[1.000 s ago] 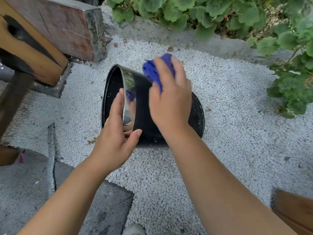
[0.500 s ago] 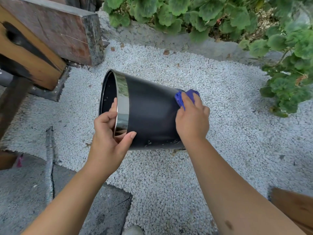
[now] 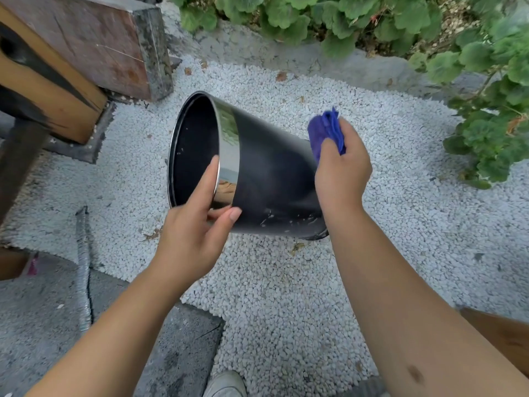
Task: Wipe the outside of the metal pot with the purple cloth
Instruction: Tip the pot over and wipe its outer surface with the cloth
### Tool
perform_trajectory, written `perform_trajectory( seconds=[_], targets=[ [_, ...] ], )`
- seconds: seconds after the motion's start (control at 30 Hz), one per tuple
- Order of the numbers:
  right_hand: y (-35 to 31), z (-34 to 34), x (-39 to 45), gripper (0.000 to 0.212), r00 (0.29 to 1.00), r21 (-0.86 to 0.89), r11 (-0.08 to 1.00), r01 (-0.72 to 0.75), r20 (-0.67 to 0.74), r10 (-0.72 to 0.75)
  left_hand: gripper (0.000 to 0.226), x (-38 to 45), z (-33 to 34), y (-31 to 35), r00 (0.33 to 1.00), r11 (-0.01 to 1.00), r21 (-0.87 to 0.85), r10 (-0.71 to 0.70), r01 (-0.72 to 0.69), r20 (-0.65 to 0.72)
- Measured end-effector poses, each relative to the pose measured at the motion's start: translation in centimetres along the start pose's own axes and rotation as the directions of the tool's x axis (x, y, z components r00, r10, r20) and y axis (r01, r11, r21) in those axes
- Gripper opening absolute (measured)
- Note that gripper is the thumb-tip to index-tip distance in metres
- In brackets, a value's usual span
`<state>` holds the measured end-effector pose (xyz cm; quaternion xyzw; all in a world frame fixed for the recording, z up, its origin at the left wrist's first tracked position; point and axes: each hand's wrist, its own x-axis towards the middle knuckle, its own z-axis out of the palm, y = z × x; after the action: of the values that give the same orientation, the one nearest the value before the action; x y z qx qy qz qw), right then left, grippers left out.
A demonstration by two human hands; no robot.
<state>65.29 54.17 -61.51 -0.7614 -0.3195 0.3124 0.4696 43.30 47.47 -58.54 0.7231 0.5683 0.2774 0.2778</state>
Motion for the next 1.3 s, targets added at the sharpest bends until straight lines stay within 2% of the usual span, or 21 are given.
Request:
perform_trajectory(
  seconds=[0.13, 0.23, 0.3, 0.4, 0.47, 0.53, 0.63, 0.7, 0.93, 1.13, 1.23, 1.3],
  targets=[
    [-3.8, 1.3, -2.0, 0.049, 0.990, 0.096, 0.986, 0.137, 0.022, -0.139, 0.074, 2.0, -0.7, 2.1, 0.999, 0.999, -0.025, -0.038, 0.037, -0.027],
    [-5.9, 2.3, -4.8, 0.047, 0.949, 0.016, 0.951, 0.308, 0.067, -0.309, 0.074, 2.9, -0.8, 2.7, 0.995, 0.997, -0.020, -0.074, 0.072, -0.064],
    [-6.7, 2.8, -6.9, 0.047, 0.900, -0.044, 0.902, 0.429, 0.110, -0.423, 0.066, 3.5, -1.1, 2.8, 0.989, 0.993, -0.047, -0.112, 0.108, -0.094],
    [-6.7, 3.7, -8.8, 0.045, 0.818, -0.146, 0.807, 0.572, 0.175, -0.548, 0.052, 3.9, -1.5, 2.7, 0.981, 0.974, -0.145, -0.183, 0.171, -0.070],
    [-6.0, 4.2, -9.3, 0.044, 0.780, -0.188, 0.757, 0.626, 0.184, -0.599, 0.055, 3.6, -1.8, 2.4, 0.973, 0.966, -0.148, -0.224, 0.213, -0.058],
    [-4.8, 4.1, -9.1, 0.043, 0.761, -0.216, 0.730, 0.649, 0.174, -0.625, 0.070, 3.2, -2.0, 2.0, 0.976, 0.977, -0.061, -0.209, 0.206, -0.055],
    [-3.1, 4.0, -8.2, 0.043, 0.760, -0.281, 0.710, 0.646, 0.143, -0.635, 0.073, 2.9, -2.1, 1.6, 0.998, 0.985, 0.166, -0.027, 0.036, -0.058],
    [-2.1, 3.8, -7.5, 0.043, 0.771, -0.317, 0.712, 0.627, 0.118, -0.626, 0.067, 2.9, -2.0, 1.5, 0.998, 0.980, 0.200, 0.023, -0.010, -0.063],
    [0.8, 2.2, -4.6, 0.046, 0.867, -0.388, 0.785, 0.483, 0.085, -0.492, 0.062, 3.4, -2.5, 0.4, 0.991, 0.978, 0.188, -0.068, 0.089, -0.119],
    [2.0, 1.3, -2.7, 0.044, 0.900, -0.424, 0.808, 0.410, 0.046, -0.433, 0.062, 3.8, -2.9, -0.1, 0.987, 0.984, 0.136, -0.093, 0.111, -0.131],
    [2.2, 1.2, -2.0, 0.043, 0.914, -0.432, 0.822, 0.370, 0.014, -0.405, 0.067, 4.1, -3.2, -0.4, 0.993, 0.994, 0.106, -0.021, 0.034, -0.113],
    [2.5, 0.9, -1.8, 0.043, 0.927, -0.413, 0.846, 0.338, -0.009, -0.374, 0.071, 4.0, -3.6, -0.9, 0.995, 0.994, 0.052, 0.095, -0.096, 0.012]
  ],
)
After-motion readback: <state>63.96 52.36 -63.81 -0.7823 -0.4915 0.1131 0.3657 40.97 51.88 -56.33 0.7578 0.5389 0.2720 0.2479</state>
